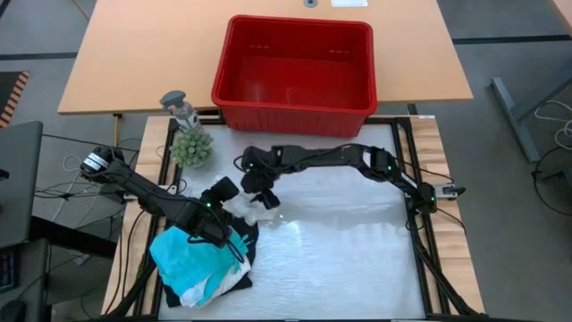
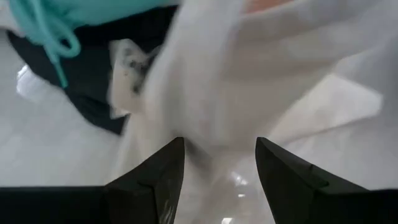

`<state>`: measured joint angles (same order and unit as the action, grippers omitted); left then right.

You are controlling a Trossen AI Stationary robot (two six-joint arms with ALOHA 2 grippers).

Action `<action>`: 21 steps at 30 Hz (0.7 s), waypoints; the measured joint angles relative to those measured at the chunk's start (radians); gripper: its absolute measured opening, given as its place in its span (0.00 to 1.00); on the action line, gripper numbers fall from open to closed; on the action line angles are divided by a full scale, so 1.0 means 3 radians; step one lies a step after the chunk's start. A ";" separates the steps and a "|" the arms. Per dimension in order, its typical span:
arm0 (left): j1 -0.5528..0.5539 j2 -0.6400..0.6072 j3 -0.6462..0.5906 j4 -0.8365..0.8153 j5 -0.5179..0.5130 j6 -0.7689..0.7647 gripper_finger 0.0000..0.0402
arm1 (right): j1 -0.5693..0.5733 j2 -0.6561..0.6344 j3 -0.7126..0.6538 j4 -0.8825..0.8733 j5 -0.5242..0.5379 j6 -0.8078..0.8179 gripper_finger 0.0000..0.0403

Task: Fold Laundry from Bin
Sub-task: Fold the white shorts

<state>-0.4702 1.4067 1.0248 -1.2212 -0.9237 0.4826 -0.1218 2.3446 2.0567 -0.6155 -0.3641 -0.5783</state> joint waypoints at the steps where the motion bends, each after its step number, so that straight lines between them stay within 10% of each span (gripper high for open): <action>1: 0.0000 0.0000 0.0000 -0.0027 0.0003 -0.0034 0.00 | 0.0005 0.0000 0.0000 -0.0030 0.0000 -0.0010 0.55; 21: 0.0000 0.0000 0.0000 -0.0074 -0.0143 -0.0129 0.00 | 0.0049 0.0006 -0.0087 0.0139 -0.0243 0.0097 0.40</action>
<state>-0.4702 1.4067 1.0248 -1.2434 -0.9664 0.4438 -0.1072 2.3464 2.0306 -0.5737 -0.4372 -0.5491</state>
